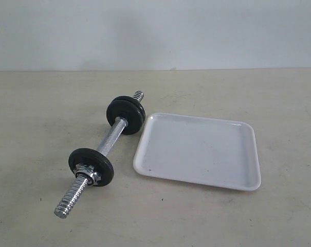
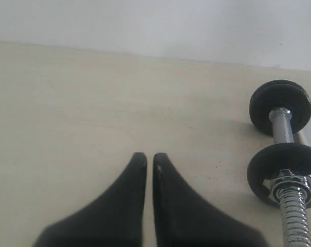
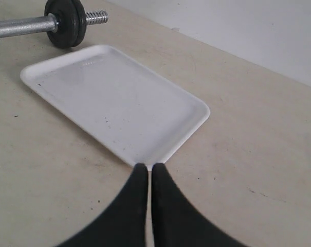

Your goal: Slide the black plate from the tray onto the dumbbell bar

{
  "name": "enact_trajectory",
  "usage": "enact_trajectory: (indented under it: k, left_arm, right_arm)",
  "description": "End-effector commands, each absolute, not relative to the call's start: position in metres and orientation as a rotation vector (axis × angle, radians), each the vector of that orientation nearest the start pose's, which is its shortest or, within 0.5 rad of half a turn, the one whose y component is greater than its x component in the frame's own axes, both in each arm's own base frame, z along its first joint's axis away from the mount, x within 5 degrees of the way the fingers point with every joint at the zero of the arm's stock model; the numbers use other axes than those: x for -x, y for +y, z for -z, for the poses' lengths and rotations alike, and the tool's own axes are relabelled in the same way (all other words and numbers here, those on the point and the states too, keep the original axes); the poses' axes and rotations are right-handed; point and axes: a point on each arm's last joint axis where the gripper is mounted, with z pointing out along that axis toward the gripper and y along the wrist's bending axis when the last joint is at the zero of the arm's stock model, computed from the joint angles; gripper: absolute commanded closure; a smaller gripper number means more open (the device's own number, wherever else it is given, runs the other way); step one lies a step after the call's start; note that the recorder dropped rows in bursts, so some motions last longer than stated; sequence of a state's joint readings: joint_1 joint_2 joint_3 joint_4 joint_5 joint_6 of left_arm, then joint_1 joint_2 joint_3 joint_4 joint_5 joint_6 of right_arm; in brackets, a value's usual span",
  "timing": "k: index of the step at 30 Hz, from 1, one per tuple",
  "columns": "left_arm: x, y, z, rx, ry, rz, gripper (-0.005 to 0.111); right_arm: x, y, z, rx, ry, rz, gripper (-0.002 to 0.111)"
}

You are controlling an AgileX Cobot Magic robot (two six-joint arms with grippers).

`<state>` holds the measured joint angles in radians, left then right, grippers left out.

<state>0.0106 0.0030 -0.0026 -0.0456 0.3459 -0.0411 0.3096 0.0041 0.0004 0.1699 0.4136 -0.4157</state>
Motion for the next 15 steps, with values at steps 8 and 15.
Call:
enact_trajectory:
  k: [8,15]
  left_arm:
    - [-0.0536,0.0001,-0.1828,0.023,1.821,0.008,0.102]
    - [-0.0536,0.0004,-0.1828,0.012,1.821,-0.003,0.102]
  right_arm:
    - [-0.0473,0.0217,-0.1768,0.573,1.801,-0.099,0.108]
    - [-0.0480,0.0201,-0.1769,0.643,1.776,-0.019,0.108]
